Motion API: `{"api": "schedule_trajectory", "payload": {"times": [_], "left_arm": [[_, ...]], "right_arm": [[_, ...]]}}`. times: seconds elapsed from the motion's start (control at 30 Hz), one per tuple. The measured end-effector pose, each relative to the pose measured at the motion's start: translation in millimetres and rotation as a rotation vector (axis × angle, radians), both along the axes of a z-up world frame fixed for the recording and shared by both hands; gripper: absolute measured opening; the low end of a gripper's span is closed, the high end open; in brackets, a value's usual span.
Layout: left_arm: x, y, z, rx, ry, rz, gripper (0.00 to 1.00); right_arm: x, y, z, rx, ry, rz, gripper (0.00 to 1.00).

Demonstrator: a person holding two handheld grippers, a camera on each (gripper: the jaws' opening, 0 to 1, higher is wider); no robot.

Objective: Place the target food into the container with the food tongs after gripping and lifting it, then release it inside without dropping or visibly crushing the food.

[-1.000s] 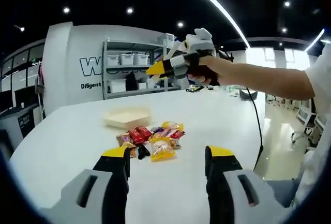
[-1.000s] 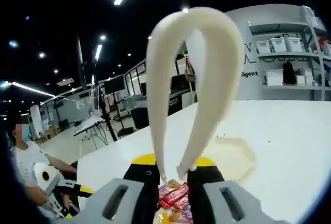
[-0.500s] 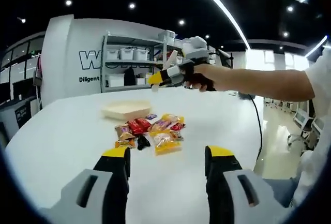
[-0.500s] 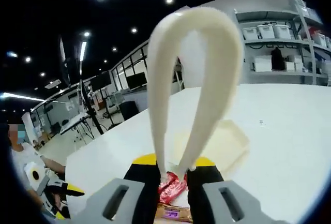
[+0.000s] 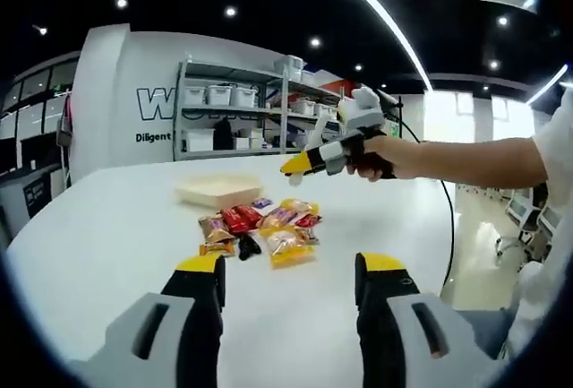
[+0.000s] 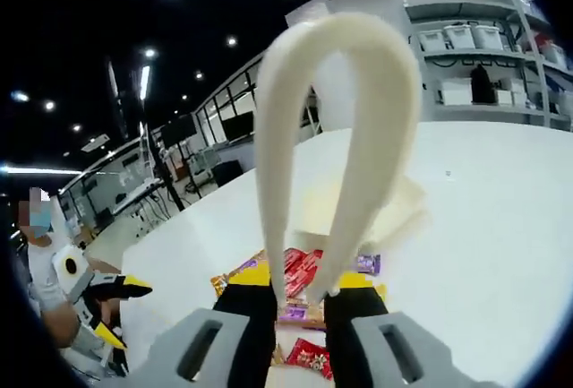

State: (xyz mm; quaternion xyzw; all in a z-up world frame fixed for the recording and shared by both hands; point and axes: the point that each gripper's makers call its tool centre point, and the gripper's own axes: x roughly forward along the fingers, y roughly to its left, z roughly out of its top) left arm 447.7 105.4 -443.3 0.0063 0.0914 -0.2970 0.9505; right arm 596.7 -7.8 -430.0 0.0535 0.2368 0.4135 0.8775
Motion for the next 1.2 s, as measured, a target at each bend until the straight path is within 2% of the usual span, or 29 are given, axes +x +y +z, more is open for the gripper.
{"api": "schedule_trajectory", "payload": {"times": [0.2, 0.47, 0.7, 1.0, 1.2], "left_arm": [[-1.7, -1, -1.6, 0.016, 0.005, -0.002, 0.56], [-0.1, 0, -3.6, 0.043, 0.01, 0.0, 0.57], [0.7, 1, -1.3, 0.055, 0.006, 0.004, 0.57], [-0.3, 4, -2.9, 0.05, 0.009, 0.015, 0.57], [-3.2, 2, -6.4, 0.053, 0.011, 0.009, 0.57]], "right_arm": [[-12, -6, -12.3, -0.016, 0.015, 0.017, 0.14], [-17, -3, -30.8, -0.037, 0.033, 0.043, 0.14], [-23, -5, -39.6, -0.043, 0.066, 0.051, 0.14], [-39, -13, -38.8, -0.01, 0.095, 0.039, 0.15], [-48, -26, -39.6, 0.013, 0.125, -0.01, 0.16]]}}
